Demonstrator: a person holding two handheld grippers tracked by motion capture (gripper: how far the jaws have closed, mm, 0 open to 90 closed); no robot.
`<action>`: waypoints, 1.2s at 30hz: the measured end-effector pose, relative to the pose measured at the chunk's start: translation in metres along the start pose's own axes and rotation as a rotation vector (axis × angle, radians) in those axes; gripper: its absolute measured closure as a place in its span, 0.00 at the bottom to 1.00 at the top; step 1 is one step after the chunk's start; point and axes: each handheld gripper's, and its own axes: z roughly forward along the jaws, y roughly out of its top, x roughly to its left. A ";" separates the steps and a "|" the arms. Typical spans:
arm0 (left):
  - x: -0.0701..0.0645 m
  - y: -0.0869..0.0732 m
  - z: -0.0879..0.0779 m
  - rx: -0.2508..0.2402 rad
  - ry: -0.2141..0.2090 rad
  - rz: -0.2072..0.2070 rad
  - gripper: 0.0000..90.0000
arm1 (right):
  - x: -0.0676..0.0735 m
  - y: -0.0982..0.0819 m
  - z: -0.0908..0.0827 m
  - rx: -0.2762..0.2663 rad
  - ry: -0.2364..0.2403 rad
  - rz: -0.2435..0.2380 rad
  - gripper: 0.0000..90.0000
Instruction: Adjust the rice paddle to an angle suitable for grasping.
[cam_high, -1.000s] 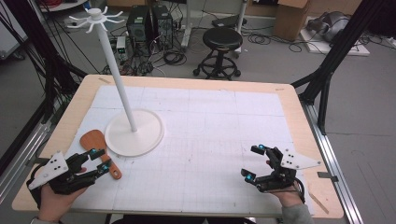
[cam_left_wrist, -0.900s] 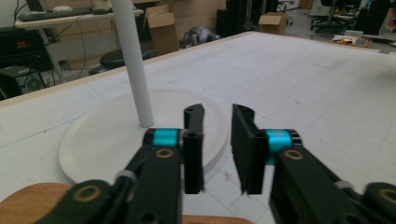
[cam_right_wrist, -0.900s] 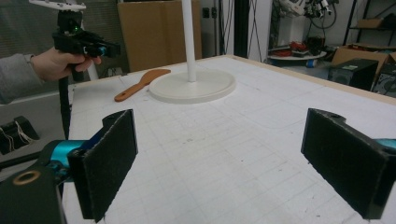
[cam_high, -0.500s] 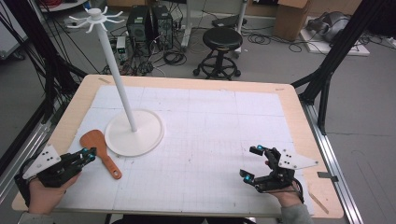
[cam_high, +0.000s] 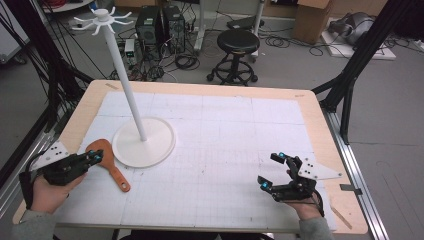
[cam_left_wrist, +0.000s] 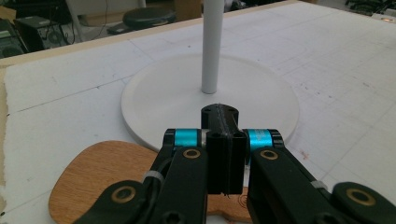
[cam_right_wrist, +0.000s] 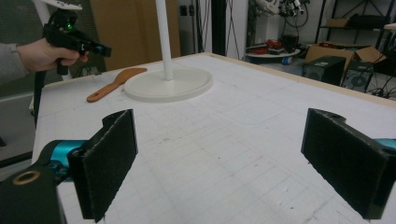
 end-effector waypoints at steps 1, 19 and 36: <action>0.001 0.002 0.002 0.017 -0.002 0.000 0.99 | 0.001 0.000 0.001 0.003 0.004 -0.004 0.11; 0.030 0.019 0.031 0.098 0.067 -0.021 1.00 | 0.002 0.000 0.007 0.017 0.048 -0.023 0.11; 0.055 0.010 0.061 0.203 0.137 -0.080 1.00 | 0.005 0.001 0.012 0.029 0.084 -0.031 0.11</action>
